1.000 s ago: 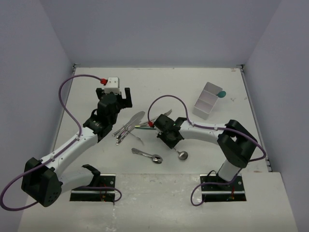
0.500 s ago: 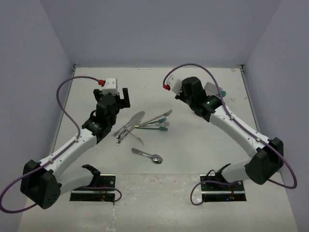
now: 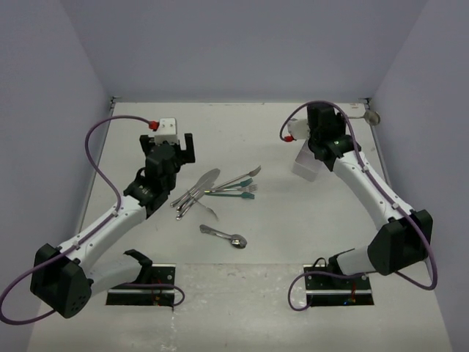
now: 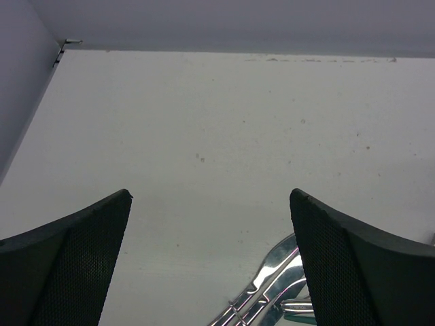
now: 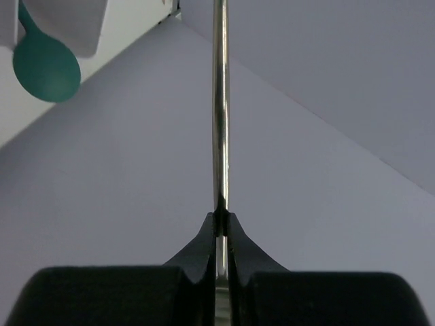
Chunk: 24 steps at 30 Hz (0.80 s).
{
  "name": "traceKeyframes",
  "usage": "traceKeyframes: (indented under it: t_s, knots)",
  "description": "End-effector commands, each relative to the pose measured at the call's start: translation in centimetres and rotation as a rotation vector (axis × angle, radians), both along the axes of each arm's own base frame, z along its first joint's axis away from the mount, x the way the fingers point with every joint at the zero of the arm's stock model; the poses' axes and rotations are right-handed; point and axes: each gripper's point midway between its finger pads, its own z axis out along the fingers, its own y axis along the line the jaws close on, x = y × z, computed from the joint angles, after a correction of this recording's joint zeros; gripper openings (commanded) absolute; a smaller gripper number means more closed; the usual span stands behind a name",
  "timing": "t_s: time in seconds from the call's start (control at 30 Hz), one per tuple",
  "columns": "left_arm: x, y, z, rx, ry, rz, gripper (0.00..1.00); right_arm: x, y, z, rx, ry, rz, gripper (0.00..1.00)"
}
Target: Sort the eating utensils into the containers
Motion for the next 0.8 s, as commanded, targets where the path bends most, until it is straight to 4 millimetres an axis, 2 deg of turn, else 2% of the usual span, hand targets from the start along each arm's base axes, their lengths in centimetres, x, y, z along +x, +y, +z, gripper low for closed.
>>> traceKeyframes:
  t_s: [0.0, 0.2, 0.4, 0.5, 0.63, 0.77]
  knots:
    - [0.6, 0.1, 0.3, 0.012, -0.016, 0.007, 1.0, -0.2, -1.8, 2.3, -0.294, 0.085, 0.052, 0.0]
    - [1.1, -0.8, -0.9, 0.014, 0.016, -0.03, 1.0, 0.4, -3.8, 0.3, -0.433, 0.197, 0.079, 0.0]
    - [1.3, -0.8, -2.1, 0.029, 0.054, -0.022, 1.0, 2.2, -4.1, -2.8, -0.439, 0.271, 0.12, 0.0]
    - [1.3, -0.9, -2.3, 0.03, 0.057, -0.027, 1.0, 3.1, -4.2, -3.3, -0.432, 0.277, 0.123, 0.0]
    - [1.5, -1.0, -2.7, 0.04, 0.068, -0.028, 1.0, 4.1, -4.2, -5.6, -0.456, 0.333, 0.126, 0.0]
    - [1.7, -1.5, -3.3, 0.039, 0.088, -0.043, 1.0, 4.5, -4.8, -5.8, -0.479, 0.339, 0.084, 0.0]
